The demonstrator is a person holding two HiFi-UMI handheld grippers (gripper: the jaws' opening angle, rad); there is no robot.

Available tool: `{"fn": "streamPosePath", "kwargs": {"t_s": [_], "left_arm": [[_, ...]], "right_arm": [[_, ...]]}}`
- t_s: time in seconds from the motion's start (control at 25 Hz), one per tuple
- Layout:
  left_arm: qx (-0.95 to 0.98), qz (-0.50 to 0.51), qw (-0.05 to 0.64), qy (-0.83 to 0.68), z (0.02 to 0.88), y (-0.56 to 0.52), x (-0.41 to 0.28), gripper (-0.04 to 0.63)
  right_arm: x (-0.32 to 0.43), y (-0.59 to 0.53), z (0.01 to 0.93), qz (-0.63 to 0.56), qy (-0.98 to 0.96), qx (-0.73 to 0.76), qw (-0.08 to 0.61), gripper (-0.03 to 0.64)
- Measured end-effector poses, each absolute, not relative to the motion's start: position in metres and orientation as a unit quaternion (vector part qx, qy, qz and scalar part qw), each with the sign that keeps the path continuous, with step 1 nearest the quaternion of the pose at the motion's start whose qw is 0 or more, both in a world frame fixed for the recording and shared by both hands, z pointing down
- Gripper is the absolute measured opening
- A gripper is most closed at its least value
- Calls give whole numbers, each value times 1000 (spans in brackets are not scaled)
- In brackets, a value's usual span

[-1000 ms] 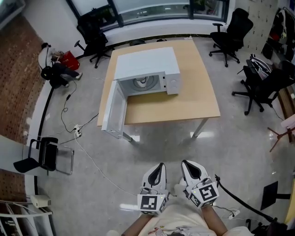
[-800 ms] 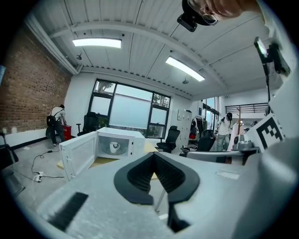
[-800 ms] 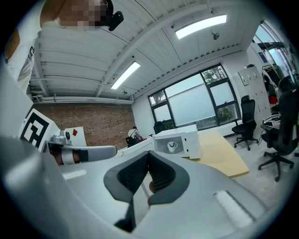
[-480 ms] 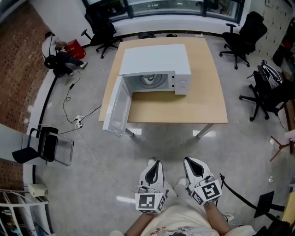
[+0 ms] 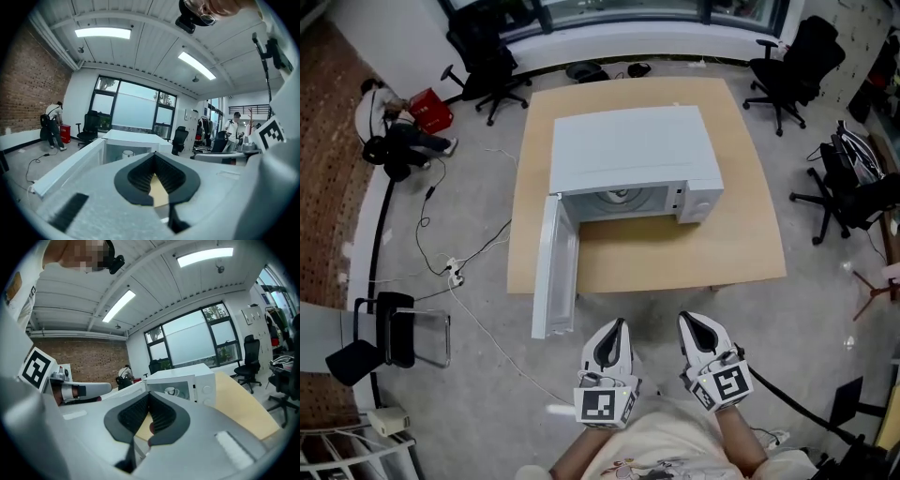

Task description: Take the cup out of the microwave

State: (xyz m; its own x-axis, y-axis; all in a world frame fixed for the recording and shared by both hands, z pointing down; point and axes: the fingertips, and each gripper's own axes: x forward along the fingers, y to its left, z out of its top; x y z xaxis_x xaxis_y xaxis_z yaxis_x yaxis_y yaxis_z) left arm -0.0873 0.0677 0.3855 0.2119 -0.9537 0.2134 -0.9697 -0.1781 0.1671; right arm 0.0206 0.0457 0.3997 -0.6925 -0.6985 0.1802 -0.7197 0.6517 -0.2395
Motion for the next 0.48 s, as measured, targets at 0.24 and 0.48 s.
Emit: {"fn": "streamPosePath", "kwargs": {"t_s": [0.24,0.48], "left_arm": [[784,52,146,-601,401,11,-115,5],[784,57,140,-601,417,-30,-107,5]], "right_arm": [[-12,-21,427,157,-890,427,46,6],[-8,-52,443,165,-893,414,68,6]]}}
